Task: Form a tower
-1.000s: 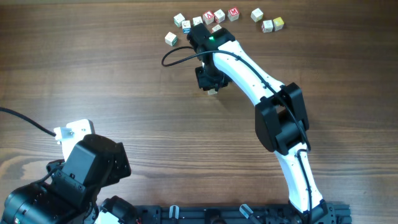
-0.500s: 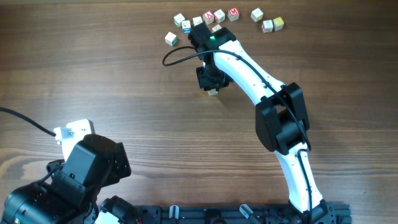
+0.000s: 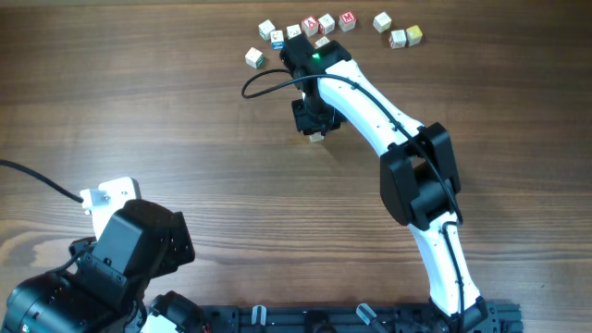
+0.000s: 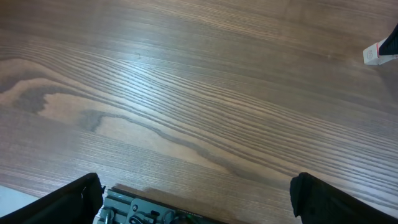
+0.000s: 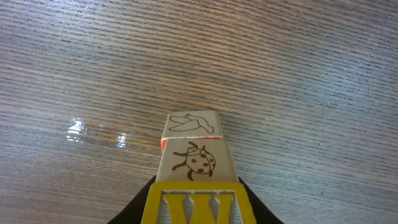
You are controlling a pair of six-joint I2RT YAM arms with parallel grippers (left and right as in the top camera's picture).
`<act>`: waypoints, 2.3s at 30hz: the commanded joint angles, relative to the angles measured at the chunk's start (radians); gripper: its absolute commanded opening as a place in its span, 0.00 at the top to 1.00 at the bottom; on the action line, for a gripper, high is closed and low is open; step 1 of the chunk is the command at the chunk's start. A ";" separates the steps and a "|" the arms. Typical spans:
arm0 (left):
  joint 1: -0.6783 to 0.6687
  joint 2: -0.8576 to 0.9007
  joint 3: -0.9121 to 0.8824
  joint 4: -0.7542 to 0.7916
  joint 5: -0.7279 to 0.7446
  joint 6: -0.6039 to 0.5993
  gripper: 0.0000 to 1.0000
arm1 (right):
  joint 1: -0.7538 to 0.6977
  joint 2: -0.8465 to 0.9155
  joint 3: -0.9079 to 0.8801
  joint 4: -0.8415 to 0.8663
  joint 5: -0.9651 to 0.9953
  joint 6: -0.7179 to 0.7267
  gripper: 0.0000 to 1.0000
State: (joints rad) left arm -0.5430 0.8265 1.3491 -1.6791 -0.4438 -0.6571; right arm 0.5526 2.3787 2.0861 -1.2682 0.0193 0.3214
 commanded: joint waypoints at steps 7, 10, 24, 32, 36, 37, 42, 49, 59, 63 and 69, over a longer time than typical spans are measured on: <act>0.005 -0.001 -0.001 0.002 -0.002 -0.010 0.00 | -0.004 -0.038 0.025 -0.001 -0.001 -0.034 0.83; 0.005 -0.001 -0.001 0.002 -0.002 -0.010 0.00 | -0.004 -0.038 0.025 -0.001 -0.002 -0.036 0.83; 0.005 -0.001 -0.001 0.002 -0.002 -0.010 0.00 | -0.004 -0.052 0.025 -0.001 -0.020 -0.059 0.84; 0.005 -0.001 -0.001 0.002 -0.002 -0.010 0.00 | -0.004 -0.056 0.025 -0.001 -0.020 -0.060 0.84; 0.005 -0.001 -0.001 0.002 -0.002 -0.010 0.00 | -0.004 -0.056 0.025 -0.005 -0.021 -0.060 0.84; 0.005 -0.001 -0.001 0.002 -0.002 -0.010 0.00 | -0.004 -0.056 0.025 -0.006 -0.021 -0.060 0.84; 0.005 -0.001 -0.001 0.002 -0.002 -0.010 0.00 | -0.004 -0.056 0.024 -0.005 -0.021 -0.060 0.83; 0.005 -0.001 -0.001 0.002 -0.002 -0.010 0.00 | -0.004 -0.056 0.017 -0.005 -0.021 -0.060 0.83; 0.005 -0.001 -0.001 0.002 -0.002 -0.010 0.00 | -0.004 -0.056 0.016 -0.003 -0.020 -0.059 0.83; 0.005 -0.001 -0.001 0.002 -0.002 -0.010 0.00 | -0.004 -0.056 0.015 -0.005 -0.020 -0.059 0.83; 0.005 -0.001 -0.001 0.002 -0.002 -0.010 0.00 | -0.004 -0.056 0.015 -0.006 -0.020 -0.059 0.83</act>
State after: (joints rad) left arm -0.5430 0.8265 1.3491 -1.6791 -0.4438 -0.6571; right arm 0.5526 2.3672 2.0861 -1.2713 0.0151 0.2813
